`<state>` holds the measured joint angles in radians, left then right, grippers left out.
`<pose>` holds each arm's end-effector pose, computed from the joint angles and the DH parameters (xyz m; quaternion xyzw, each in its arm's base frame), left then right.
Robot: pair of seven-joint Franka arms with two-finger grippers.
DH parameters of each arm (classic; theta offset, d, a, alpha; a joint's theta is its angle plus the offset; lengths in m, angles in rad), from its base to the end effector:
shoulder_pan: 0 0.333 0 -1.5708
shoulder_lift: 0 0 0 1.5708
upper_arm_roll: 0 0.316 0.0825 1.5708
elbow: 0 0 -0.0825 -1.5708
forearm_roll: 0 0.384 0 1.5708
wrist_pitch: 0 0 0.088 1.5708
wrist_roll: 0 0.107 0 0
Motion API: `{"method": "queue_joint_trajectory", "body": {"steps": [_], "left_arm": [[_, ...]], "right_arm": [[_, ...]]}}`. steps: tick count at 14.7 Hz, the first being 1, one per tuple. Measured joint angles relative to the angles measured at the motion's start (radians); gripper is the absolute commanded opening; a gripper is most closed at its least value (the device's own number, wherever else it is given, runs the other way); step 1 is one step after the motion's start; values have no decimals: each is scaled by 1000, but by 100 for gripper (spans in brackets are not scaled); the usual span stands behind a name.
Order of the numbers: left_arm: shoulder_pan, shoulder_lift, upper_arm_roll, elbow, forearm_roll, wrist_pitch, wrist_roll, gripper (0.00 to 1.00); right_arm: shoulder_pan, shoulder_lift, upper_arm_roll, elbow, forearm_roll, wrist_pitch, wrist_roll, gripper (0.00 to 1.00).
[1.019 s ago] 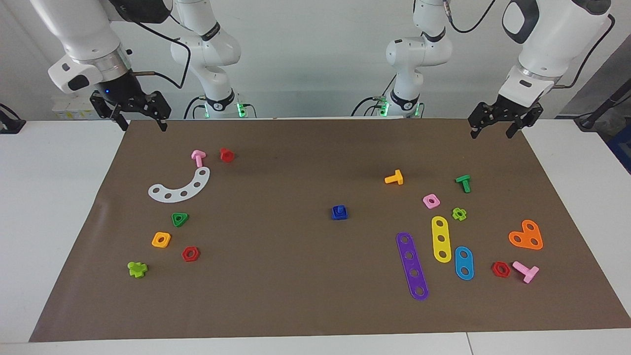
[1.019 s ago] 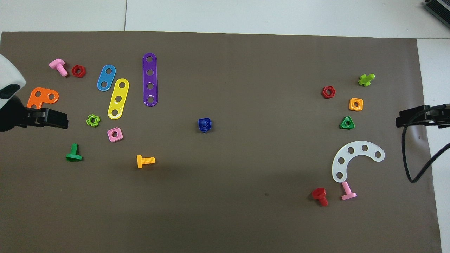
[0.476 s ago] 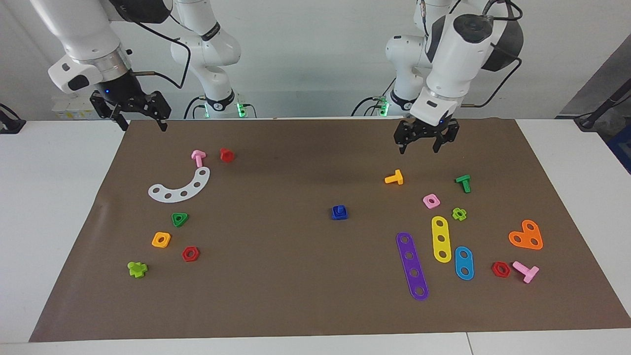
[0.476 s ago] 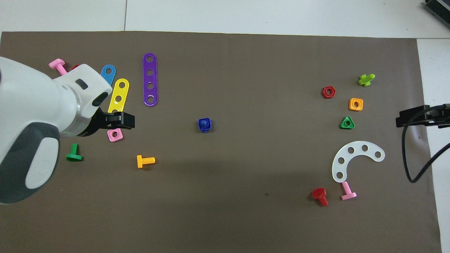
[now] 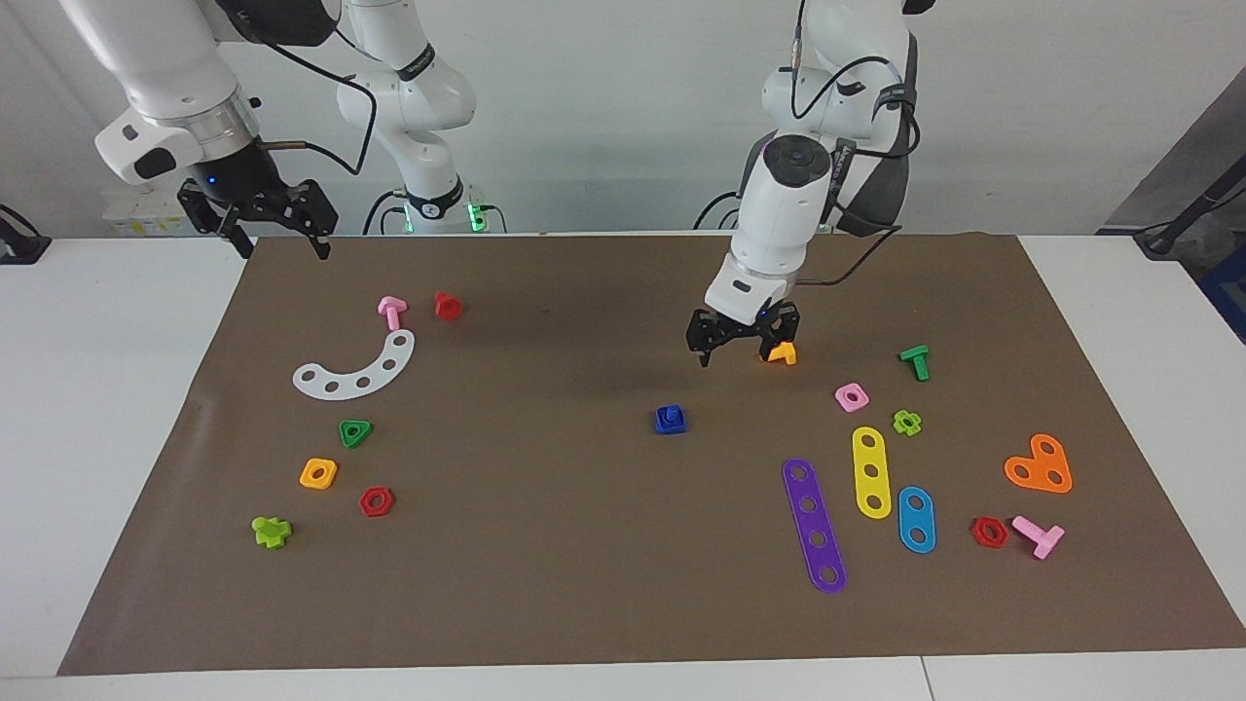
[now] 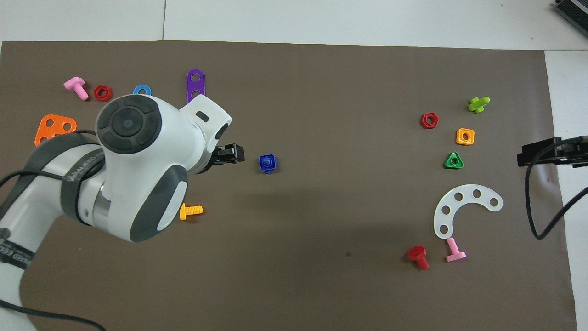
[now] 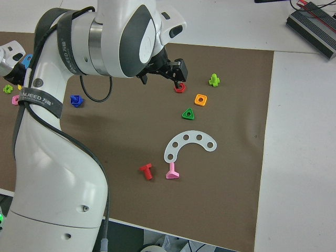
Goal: Unscrew and place screws in storage area
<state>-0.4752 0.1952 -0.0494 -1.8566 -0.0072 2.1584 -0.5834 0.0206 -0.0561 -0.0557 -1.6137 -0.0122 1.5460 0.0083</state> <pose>0.5369 -0.3094 0.4256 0.9980 0.0319 0.0413 0.0348 0.5339 -0.0210 0.6326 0.9997 -0.0218 -0.0059 0.0045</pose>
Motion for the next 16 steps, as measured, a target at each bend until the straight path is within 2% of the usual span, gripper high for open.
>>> {"method": "queue_joint_trajectory", "body": {"steps": [3,6,12,16], "left_arm": [[-40,107,1,16,0,108,-26,93],[-58,197,1,65,0,153,-30,90],[-69,241,2,74,5,191,-28,83],[-70,245,2,72,18,191,-26,73]], "right_arm": [[0,0,0,0,0,0,0,100],[0,0,0,0,0,0,0,100],[0,0,0,0,0,0,0,100],[0,0,0,0,0,0,0,100]]}}
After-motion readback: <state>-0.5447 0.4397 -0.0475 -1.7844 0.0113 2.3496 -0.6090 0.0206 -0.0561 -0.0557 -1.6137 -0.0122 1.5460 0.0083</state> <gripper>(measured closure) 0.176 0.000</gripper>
